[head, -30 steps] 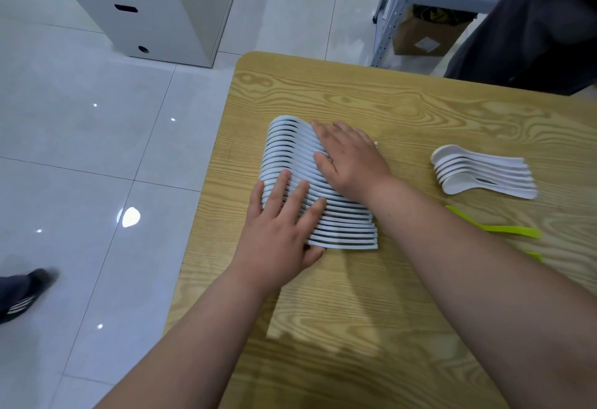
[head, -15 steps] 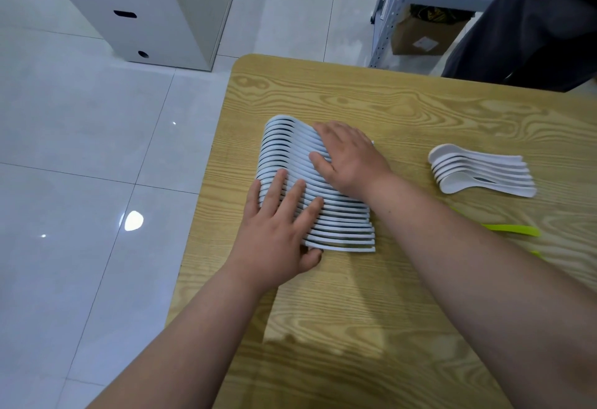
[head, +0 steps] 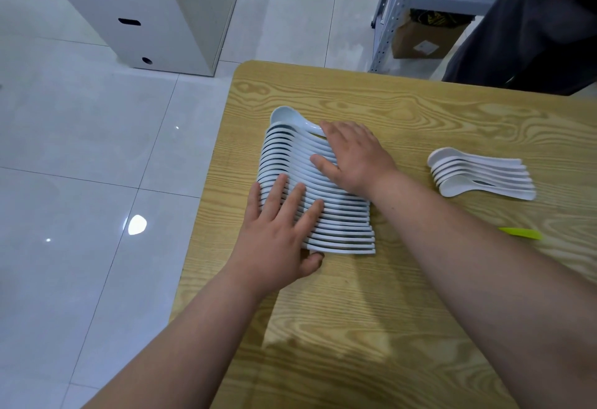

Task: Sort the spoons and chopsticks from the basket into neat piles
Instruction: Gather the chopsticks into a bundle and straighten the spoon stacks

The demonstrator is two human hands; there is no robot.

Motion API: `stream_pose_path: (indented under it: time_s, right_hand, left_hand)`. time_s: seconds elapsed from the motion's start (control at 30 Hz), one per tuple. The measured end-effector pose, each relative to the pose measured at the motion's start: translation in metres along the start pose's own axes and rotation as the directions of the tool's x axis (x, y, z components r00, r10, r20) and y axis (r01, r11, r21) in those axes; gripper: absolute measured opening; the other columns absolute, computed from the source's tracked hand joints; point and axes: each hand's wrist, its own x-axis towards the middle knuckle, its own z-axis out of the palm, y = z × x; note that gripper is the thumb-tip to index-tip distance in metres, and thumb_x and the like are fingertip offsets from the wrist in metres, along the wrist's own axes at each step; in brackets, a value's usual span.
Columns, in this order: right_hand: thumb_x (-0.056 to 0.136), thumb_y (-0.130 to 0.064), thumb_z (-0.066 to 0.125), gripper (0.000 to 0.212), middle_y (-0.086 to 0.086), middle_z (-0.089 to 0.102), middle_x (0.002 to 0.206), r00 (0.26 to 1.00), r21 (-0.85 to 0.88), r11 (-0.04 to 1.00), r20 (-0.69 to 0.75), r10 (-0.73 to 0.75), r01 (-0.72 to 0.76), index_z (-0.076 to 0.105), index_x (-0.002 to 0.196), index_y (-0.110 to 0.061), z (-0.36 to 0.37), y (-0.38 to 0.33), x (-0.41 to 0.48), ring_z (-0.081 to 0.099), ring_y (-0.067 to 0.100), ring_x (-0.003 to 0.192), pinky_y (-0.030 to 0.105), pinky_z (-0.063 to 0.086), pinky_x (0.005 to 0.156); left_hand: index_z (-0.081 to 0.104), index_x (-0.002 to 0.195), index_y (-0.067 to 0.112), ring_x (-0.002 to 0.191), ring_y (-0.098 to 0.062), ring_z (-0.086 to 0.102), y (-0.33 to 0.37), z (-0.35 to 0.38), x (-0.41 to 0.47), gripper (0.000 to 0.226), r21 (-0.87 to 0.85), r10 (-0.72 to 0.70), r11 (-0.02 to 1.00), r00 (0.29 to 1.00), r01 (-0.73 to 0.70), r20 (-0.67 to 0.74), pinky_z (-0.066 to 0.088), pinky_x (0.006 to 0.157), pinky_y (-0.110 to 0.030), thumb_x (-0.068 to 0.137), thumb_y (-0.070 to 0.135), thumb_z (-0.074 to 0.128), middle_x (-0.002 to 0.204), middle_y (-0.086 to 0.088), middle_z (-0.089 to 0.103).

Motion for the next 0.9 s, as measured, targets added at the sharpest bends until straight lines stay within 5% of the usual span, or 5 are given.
stream_pose_path:
  time_s: [0.6,0.8,0.9]
  right_hand:
    - [0.101,-0.060,0.034,0.076,0.002,0.005,0.169,0.992,0.006,1.000,0.127,0.008,-0.009,0.011,0.161,-0.020,-0.016,0.031,-0.031,-0.004,0.021,0.155,0.039,0.002,0.124]
    - [0.102,-0.054,0.039,0.069,0.003,0.015,0.168,0.992,0.002,0.999,0.118,-0.040,0.040,0.019,0.160,-0.020,-0.023,0.044,-0.051,0.004,0.022,0.155,0.039,0.009,0.124]
    - [0.101,-0.038,0.047,0.057,0.013,0.040,0.155,0.994,0.026,0.994,0.008,-0.109,0.109,0.042,0.150,-0.010,-0.028,0.052,-0.076,0.028,0.032,0.149,0.047,0.025,0.121]
  left_hand:
    - [0.052,0.143,0.021,0.146,-0.040,0.032,0.019,-0.006,0.013,0.082,-0.026,-0.022,0.999,0.999,0.023,0.038,0.020,0.119,-0.060,0.079,0.072,0.047,0.147,-0.011,0.050]
    - [0.051,0.144,0.021,0.145,-0.040,0.033,0.041,-0.009,0.026,0.082,-0.013,-0.048,0.999,0.996,0.049,0.072,0.023,0.117,-0.063,0.080,0.071,0.043,0.148,-0.012,0.049]
    - [0.053,0.142,0.019,0.142,-0.040,0.037,0.056,-0.009,0.031,0.080,-0.031,-0.053,0.998,0.997,0.055,0.062,0.029,0.116,-0.061,0.080,0.069,0.043,0.146,-0.012,0.052]
